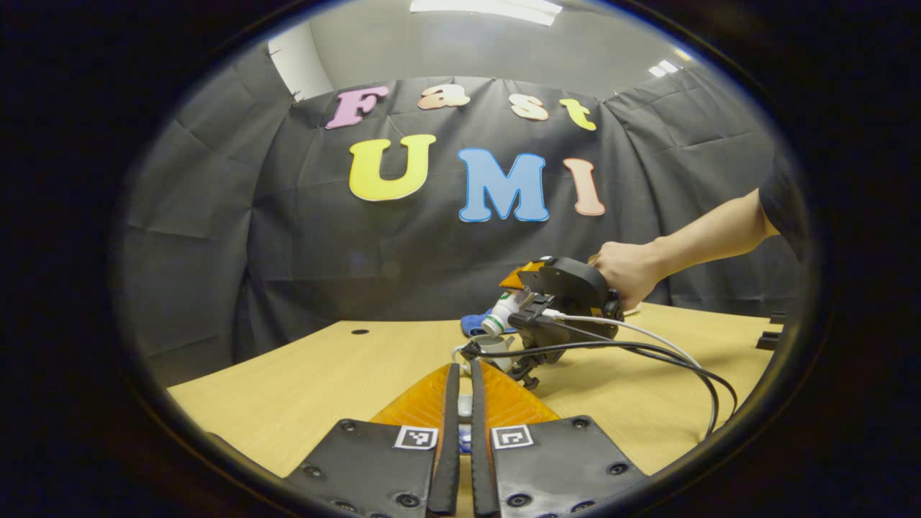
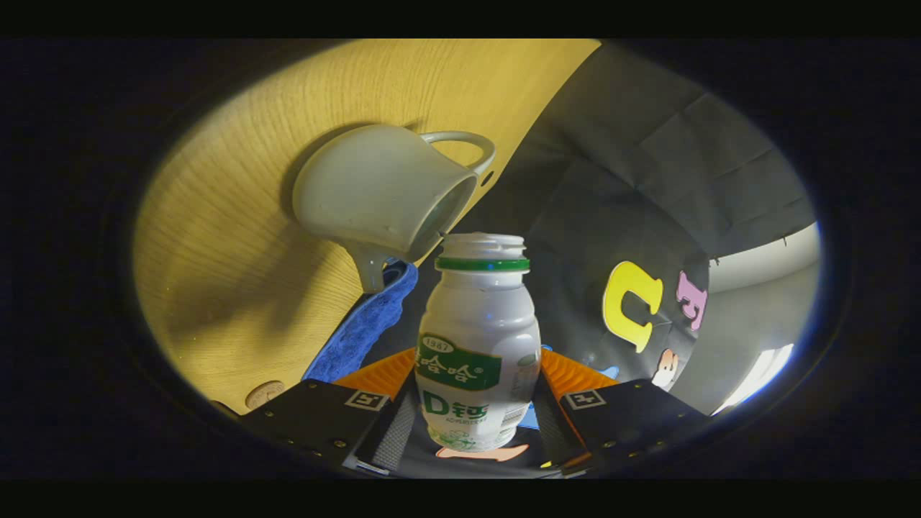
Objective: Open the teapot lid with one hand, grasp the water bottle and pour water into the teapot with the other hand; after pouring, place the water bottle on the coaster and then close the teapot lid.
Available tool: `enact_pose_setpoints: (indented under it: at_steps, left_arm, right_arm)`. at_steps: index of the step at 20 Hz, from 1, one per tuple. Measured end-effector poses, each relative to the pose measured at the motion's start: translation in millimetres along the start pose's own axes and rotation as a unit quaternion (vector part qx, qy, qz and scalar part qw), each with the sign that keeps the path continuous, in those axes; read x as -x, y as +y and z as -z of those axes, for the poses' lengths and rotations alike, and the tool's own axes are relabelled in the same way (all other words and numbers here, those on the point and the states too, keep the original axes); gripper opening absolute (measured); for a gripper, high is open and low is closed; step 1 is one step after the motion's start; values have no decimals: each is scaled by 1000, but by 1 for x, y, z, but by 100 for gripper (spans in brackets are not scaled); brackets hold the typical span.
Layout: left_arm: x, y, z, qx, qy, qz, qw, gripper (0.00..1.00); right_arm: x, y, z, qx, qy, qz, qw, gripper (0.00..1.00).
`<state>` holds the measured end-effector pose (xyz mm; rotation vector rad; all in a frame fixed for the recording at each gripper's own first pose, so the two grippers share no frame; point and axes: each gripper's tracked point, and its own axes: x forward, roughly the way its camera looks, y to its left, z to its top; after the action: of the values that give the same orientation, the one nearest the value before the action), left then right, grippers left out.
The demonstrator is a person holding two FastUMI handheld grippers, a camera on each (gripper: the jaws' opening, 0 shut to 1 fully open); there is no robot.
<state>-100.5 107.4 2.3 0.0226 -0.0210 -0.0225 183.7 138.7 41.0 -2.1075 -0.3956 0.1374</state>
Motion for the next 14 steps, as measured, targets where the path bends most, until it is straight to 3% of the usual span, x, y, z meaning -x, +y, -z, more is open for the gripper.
enact_pose_setpoints:
  at_steps: [1, 2, 6, 9, 11, 14]
  left_arm:
    - [0, 0, 0, 0, 1, -1, 1000, 17]
    - [-1, 0, 0, 1, 1, -1, 1000, 13]
    - [-3, -3, 2, 3, 5, 1, 1000, 17]
    - [-6, -7, 2, -1, 8, 5, 1000, 10]
    - [-7, -9, 3, -3, 10, 7, 1000, 17]
    - [-11, -7, 1, -6, 11, 6, 1000, 17]
  right_arm:
    - [0, 2, 1, -12, 2, -5, 1000, 74]
    - [-2, 4, 3, -30, 2, -11, 1000, 74]
    - [-4, 12, 8, -96, 16, -25, 995, 74]
    - [-3, 17, 9, -145, 25, -27, 989, 74]
    - [-3, 31, 12, -207, 34, -47, 977, 74]
    - [2, 40, 8, -311, 44, -63, 947, 71]
